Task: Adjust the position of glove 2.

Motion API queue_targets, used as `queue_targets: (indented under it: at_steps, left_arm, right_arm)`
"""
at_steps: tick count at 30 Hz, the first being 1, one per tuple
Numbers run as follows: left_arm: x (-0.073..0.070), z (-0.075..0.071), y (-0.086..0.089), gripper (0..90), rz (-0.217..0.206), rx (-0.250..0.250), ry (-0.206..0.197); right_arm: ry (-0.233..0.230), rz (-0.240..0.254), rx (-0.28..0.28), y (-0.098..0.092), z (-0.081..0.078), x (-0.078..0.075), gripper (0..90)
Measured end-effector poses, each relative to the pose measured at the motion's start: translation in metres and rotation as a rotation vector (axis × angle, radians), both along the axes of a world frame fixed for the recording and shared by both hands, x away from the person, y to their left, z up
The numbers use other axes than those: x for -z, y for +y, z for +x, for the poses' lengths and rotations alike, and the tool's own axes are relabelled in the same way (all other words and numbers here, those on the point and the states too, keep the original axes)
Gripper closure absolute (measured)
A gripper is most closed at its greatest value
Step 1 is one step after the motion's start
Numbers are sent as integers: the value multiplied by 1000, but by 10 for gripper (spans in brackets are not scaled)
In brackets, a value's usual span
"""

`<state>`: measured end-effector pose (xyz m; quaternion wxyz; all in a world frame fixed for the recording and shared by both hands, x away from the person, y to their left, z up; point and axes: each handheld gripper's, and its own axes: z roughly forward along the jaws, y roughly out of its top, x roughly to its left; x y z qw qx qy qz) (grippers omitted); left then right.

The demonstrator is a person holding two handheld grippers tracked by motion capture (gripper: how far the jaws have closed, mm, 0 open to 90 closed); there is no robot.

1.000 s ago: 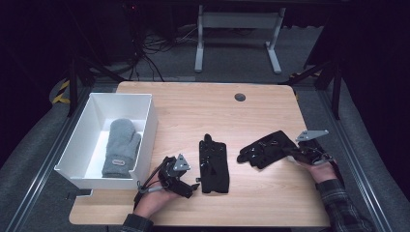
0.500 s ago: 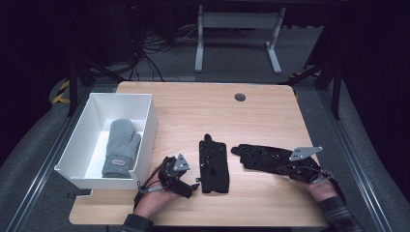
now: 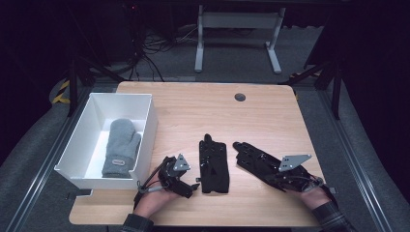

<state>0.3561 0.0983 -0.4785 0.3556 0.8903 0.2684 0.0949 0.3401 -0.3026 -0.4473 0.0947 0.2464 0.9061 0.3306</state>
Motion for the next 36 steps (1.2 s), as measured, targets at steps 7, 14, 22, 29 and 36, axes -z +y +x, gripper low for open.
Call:
queue_targets:
  at_steps: [7, 14, 22, 29, 36]
  left_arm:
    - [0, 0, 0, 3, 0, 0, 0]
    - [0, 0, 0, 3, 0, 0, 0]
    - [0, 0, 0, 3, 0, 0, 0]
    - [0, 0, 0, 2, -2, -2, 0]
    - [0, 0, 0, 3, -2, -2, 0]
  right_arm:
    - [-76, 55, 48, 5, 26, -16, 900]
    - [-99, 55, 57, 27, 63, -19, 900]
    - [-80, 22, 64, 50, 97, -5, 900]
    - [-91, -8, 105, 48, 110, 1, 900]
    - [-104, -13, 219, 18, 121, 0, 900]
